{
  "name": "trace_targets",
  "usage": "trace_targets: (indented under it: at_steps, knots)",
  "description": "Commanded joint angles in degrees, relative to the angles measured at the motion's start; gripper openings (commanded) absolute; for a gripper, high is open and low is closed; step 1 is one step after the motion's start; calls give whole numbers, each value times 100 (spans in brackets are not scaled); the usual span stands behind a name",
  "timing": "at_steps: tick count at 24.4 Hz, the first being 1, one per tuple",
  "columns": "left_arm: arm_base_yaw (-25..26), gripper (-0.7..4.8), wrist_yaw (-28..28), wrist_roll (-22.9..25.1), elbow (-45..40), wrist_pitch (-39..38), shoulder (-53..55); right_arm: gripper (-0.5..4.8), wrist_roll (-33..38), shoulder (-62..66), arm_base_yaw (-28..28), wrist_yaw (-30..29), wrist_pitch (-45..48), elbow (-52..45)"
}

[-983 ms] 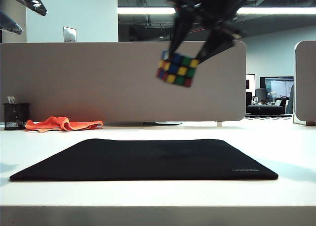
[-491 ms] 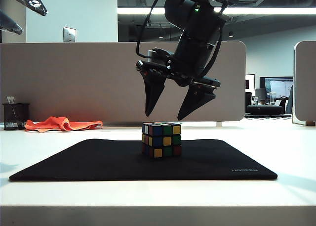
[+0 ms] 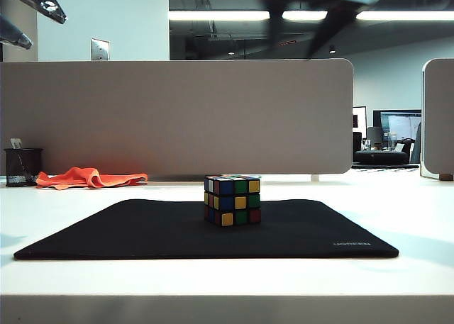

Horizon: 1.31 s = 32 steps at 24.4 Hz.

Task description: Pick up the cube on the right side of the mouse pad, then place it in the center of the mouse pad.

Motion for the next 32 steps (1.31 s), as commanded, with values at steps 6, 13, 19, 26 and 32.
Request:
trace_targets:
  at_steps: [6,13,19,26,32]
  knots:
    - [-4,-6,-7,0,35,59,-160,48,-66,-1231,-883,114,-680,-7]
    - [-9,-6,-302,48,22,-4,-525,43,-192,-1932,-1014,98,-658,-382]
    - [-9,-6,-675,48,-321,-85,-1373,42,-186,-3217,-1014,144,-33,-2107]
    - [-7,-6,-927,-37,-1161,881,-2129,45,-188,-4492,-1014,184,1051,-3871]
    - [-4,-6,-988,-531,-1768,1049,-2107,44,-2,-5241,-1010,203,581,-4776]
